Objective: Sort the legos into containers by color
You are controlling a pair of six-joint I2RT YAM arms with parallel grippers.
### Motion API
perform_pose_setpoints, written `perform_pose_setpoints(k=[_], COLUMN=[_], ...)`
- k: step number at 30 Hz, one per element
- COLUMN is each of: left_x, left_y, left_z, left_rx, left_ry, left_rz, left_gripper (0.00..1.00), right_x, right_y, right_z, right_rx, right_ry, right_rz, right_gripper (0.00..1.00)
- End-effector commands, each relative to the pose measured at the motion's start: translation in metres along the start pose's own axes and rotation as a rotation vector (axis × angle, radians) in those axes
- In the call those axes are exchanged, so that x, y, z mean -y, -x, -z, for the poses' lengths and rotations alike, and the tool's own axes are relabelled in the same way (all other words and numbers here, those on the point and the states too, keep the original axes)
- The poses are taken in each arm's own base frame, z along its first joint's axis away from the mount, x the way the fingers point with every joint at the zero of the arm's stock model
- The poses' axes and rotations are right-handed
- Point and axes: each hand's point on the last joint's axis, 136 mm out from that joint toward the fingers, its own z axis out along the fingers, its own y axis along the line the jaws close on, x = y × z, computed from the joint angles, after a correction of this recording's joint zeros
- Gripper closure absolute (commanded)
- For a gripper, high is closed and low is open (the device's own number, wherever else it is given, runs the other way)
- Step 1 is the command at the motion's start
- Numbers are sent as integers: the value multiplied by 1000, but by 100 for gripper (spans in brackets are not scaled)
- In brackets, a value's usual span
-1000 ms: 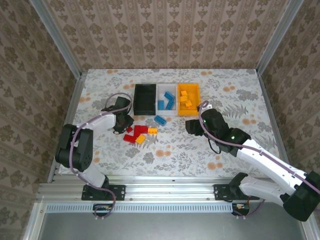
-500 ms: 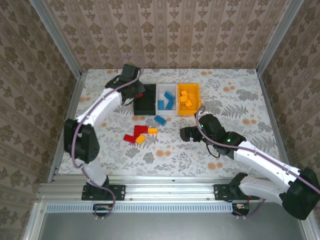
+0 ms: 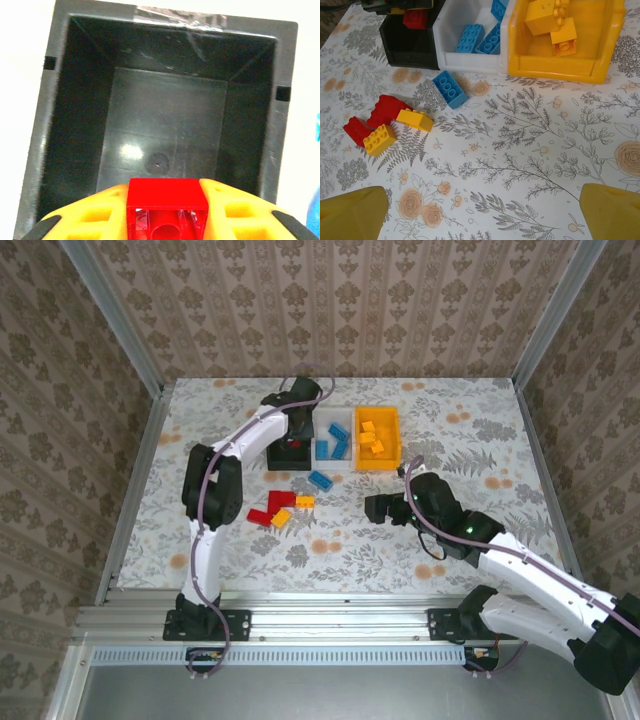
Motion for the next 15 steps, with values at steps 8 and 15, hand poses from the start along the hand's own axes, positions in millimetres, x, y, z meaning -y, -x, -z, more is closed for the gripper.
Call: perform_pose_setpoints(k=[8,15], left_x=[-7,-13], left_y=[11,-12], left_z=[27,86], left_rx=[43,60], left_ry=[-25,-161], left_rz=[-36,-78], left_gripper=[33,26], right_x=[0,-6], right_y=[-5,-14], right_z=[6,2], right_rx=[-14,-42], right_ry=[5,28], right_rz=[-26,-3], right_gripper=[0,0])
